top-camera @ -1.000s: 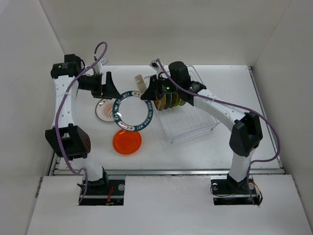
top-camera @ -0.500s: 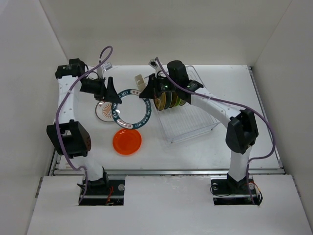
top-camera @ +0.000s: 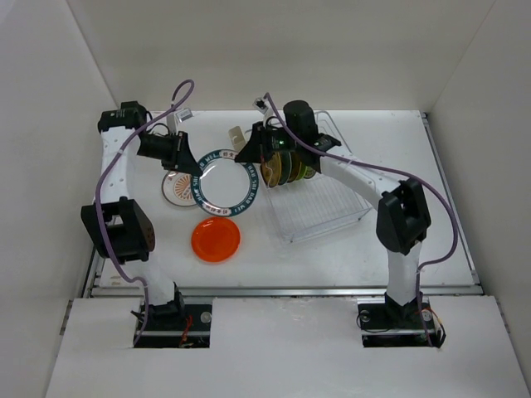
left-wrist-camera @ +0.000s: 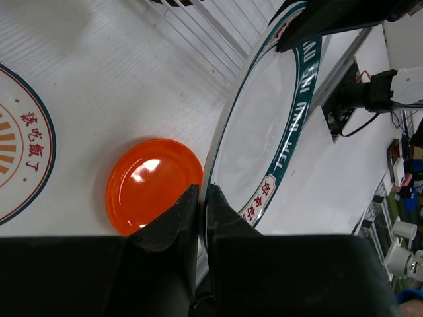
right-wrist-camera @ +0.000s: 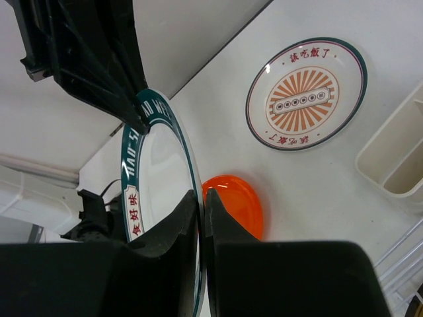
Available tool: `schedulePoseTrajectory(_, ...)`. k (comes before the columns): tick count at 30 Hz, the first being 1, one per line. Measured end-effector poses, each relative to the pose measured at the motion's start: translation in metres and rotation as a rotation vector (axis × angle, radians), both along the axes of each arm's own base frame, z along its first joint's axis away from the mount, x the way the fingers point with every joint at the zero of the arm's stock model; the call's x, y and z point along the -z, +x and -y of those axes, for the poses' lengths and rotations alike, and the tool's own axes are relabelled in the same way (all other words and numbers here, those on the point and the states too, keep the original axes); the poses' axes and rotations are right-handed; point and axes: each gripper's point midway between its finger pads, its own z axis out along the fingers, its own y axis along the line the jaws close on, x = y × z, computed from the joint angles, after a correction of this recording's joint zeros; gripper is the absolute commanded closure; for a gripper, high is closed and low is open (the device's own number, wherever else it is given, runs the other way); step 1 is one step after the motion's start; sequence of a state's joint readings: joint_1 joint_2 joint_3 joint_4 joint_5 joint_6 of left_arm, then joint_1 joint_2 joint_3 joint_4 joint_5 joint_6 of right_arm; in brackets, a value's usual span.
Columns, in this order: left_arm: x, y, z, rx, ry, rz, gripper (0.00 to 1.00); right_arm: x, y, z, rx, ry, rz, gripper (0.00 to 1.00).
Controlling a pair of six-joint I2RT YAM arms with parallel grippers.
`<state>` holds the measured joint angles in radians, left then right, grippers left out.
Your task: Unload the plates from the dish rack
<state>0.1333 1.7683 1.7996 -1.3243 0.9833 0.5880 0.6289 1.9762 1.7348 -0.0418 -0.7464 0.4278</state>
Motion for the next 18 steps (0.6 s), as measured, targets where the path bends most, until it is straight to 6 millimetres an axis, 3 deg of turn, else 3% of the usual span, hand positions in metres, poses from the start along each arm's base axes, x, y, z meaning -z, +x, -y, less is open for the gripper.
schedulePoseTrajectory(2, 0.003, 0.002, 0.000, 0.006, -0.002, -0.002, 1.00, 0.006, 0.004, 0.000, 0.000, -0.003, -0.016, 1.00)
schedulePoseTrajectory(4, 0.007, 0.004, -0.001, 0.004, -0.002, -0.013, 1.00, 0.010, 0.006, -0.002, -0.002, -0.004, -0.029, 0.85)
schedulePoseTrajectory(8, 0.007, 0.004, -0.001, -0.025, -0.017, -0.055, 1.00, 0.011, 0.011, -0.003, 0.029, -0.009, -0.042, 0.68)
schedulePoseTrajectory(9, 0.006, 0.004, 0.000, -0.034, -0.020, -0.069, 1.00, 0.010, 0.013, -0.003, 0.040, -0.007, -0.042, 0.67)
schedulePoseTrajectory(11, 0.004, 0.003, 0.000, -0.053, -0.026, -0.090, 1.00, 0.005, 0.018, -0.003, 0.063, -0.003, -0.033, 0.52)
schedulePoseTrajectory(14, 0.000, 0.008, -0.003, -0.087, -0.032, -0.105, 1.00, -0.008, 0.024, -0.004, 0.085, 0.013, -0.011, 0.50)
schedulePoseTrajectory(18, -0.007, 0.016, -0.008, -0.126, -0.072, -0.111, 1.00, -0.020, 0.032, -0.004, 0.107, 0.029, 0.013, 0.38)
